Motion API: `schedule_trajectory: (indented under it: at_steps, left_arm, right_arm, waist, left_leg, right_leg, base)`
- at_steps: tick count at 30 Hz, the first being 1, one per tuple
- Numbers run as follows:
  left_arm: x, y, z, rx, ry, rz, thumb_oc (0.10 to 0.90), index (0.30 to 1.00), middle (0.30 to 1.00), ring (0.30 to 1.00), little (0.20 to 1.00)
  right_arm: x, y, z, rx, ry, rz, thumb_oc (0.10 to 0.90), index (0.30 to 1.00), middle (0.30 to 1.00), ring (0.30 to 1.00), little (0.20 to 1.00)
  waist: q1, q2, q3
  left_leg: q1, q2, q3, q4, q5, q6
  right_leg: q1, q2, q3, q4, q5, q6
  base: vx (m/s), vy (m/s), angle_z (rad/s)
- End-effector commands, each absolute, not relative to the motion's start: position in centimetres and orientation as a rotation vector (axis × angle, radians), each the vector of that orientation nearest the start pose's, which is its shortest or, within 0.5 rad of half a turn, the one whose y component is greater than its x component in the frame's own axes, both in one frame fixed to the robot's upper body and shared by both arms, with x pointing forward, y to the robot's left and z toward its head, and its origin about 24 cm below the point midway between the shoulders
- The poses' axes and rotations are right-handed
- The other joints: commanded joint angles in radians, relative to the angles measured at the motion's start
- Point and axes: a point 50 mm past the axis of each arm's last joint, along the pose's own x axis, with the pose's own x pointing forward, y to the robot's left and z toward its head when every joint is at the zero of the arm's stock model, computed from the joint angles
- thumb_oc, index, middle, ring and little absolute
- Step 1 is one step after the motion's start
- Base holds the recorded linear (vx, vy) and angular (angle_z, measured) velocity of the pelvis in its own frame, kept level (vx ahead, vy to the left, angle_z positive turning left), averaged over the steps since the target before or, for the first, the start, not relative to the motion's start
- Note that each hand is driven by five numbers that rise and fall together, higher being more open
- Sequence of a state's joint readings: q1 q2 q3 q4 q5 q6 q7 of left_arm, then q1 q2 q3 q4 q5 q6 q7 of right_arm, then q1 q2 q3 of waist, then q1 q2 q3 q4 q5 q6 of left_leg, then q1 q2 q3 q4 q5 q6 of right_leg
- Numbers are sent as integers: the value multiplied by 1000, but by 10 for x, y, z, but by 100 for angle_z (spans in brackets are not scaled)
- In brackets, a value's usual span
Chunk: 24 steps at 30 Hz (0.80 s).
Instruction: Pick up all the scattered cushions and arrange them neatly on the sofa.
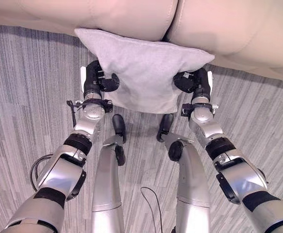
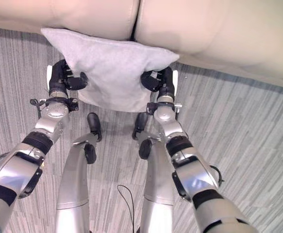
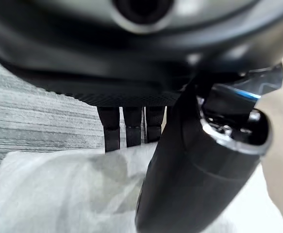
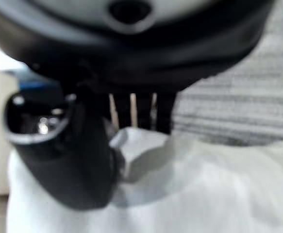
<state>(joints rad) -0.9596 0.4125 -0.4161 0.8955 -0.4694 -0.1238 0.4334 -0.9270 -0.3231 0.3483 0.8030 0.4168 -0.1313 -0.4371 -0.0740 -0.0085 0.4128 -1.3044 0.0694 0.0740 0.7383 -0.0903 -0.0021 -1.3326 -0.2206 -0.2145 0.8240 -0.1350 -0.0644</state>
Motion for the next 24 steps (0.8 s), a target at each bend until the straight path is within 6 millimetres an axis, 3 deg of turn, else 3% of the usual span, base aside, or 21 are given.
schedule_trajectory:
  at_steps: [1, 6, 10, 11, 13, 14, 18, 19, 21, 24]
  left_arm:
    - [389, 121, 174, 100, -371, 40, 400, 300, 300, 300, 300]
    - [380, 122, 156, 72, -343, 16, 400, 300, 300, 300, 300]
    - [365, 121, 130, 33, -294, -21, 400, 300, 300, 300, 300]
    - [358, 121, 115, 23, -260, -33, 400, 300, 300, 300, 300]
    - [331, 123, 80, -9, -184, -80, 400, 300, 300, 300, 300]
    - [326, 124, 76, -5, -178, -91, 400, 300, 300, 300, 300]
    - [305, 134, 57, -17, -133, -120, 400, 300, 300, 300, 300]
    - [304, 134, 57, -17, -133, -120, 400, 300, 300, 300, 300]
    - [288, 143, 42, -35, -86, -117, 400, 300, 300, 300, 300]
    - [274, 150, 26, -23, -28, -112, 400, 300, 300, 300, 300]
  right_arm:
    - [380, -84, 183, -24, -427, 72, 400, 300, 300, 300, 300]
    - [374, -97, 163, -3, -387, 56, 400, 300, 300, 300, 300]
    - [361, -112, 132, -19, -321, 52, 400, 300, 300, 300, 300]
    - [353, -119, 116, -17, -281, 43, 400, 300, 300, 300, 300]
    - [323, -143, 78, -23, -199, 14, 400, 300, 300, 300, 300]
    - [317, -149, 72, -32, -187, 6, 400, 300, 300, 300, 300]
    - [296, -175, 59, -80, -166, -31, 400, 300, 300, 300, 300]
    - [295, -175, 59, -80, -165, -31, 400, 300, 300, 300, 300]
    - [282, -187, 57, -122, -167, -28, 400, 300, 300, 300, 300]
    - [269, -203, 56, -157, -161, -54, 400, 300, 300, 300, 300]
  waist:
    - [-11, 15, -221]
    - [-16, 14, -218]
    - [-20, 11, -217]
    - [-21, 8, -218]
    - [-26, -2, -219]
    - [-27, -2, -218]
    - [-34, -10, -219]
    - [-34, -10, -217]
    - [-32, -23, -232]
    - [-26, -46, -258]
  left_leg:
    - [41, 7, -33, -24, -98, -20]
    - [140, 8, -40, -135, -67, -32]
    - [278, 8, -44, -257, -37, -46]
    - [364, 5, -41, -322, -20, -54]
    - [648, -13, -37, -503, 52, -78]
    - [703, -12, -34, -525, 56, -83]
    - [887, 7, -20, -563, 59, -104]
    - [891, 8, -19, -564, 59, -105]
    - [1006, 32, 2, -552, 43, -116]
    - [1049, 50, 8, -461, 79, -139]
  right_leg:
    - [69, 29, 106, -95, -8, 160]
    - [160, 33, 100, -191, 29, 173]
    - [285, 32, 87, -296, 62, 185]
    - [354, 31, 80, -350, 75, 190]
    - [616, 38, 34, -515, 123, 189]
    - [668, 42, 27, -533, 120, 189]
    - [873, 72, 10, -609, 102, 181]
    - [877, 72, 10, -610, 102, 181]
    - [1029, 98, 7, -674, 85, 173]
    - [1164, 127, 7, -738, 77, 159]
  base:
    - [-26, -7, -6]
    - [-24, -8, 0]
    - [-19, -27, -5]
    - [-55, -101, -6]
    - [-54, -164, -3]
    - [2, -150, 1]
    - [110, -94, 1]
    - [165, -57, -7]
    - [209, -80, -11]
    - [201, -80, -12]
